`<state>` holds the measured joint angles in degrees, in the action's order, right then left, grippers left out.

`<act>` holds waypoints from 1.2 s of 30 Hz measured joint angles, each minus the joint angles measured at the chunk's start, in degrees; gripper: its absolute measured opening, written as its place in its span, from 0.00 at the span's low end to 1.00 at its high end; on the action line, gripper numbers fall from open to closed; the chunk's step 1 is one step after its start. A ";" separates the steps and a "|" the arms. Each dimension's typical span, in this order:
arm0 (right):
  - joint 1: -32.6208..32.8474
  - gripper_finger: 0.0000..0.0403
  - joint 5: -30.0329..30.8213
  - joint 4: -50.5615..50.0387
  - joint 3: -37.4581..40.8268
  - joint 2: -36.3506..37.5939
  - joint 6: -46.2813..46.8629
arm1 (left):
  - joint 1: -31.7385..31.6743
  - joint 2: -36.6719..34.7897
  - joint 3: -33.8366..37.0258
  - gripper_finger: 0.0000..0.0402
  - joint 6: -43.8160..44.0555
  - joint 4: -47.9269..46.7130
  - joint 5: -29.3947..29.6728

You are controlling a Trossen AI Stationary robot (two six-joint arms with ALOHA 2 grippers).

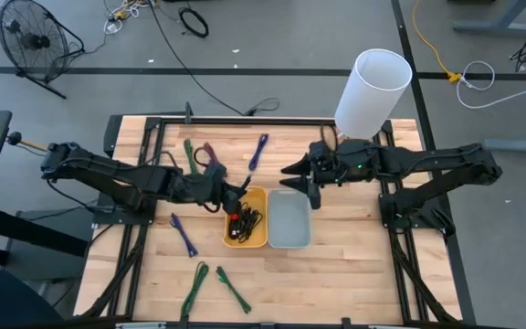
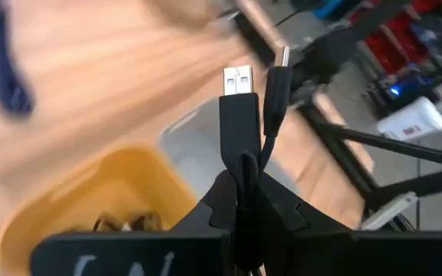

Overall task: Pick & Place USB Port
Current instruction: Put the black charger cable into the yellow bin, then put the black violet charger cable into the gray bin

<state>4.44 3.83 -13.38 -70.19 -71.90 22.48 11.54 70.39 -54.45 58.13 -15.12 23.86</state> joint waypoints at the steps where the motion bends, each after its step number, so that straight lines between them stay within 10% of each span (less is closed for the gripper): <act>1: -0.21 0.42 -0.02 -0.29 0.00 0.60 -0.56 | 0.37 0.01 1.42 0.07 2.64 0.22 0.22; 11: -0.93 0.41 3.30 -3.93 0.00 2.62 -6.43 | 4.13 0.14 13.55 0.07 26.98 8.55 4.96; 26: -2.66 0.40 2.65 -6.22 0.00 2.58 -8.39 | 5.01 11.67 13.75 0.07 37.83 14.50 3.86; 36: -2.66 0.40 2.60 -6.06 0.00 2.58 -8.25 | 4.22 12.74 13.66 0.36 37.01 16.00 3.18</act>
<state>1.78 6.44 -19.44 -70.19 -69.32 14.23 15.76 83.13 -40.80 95.14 0.88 27.04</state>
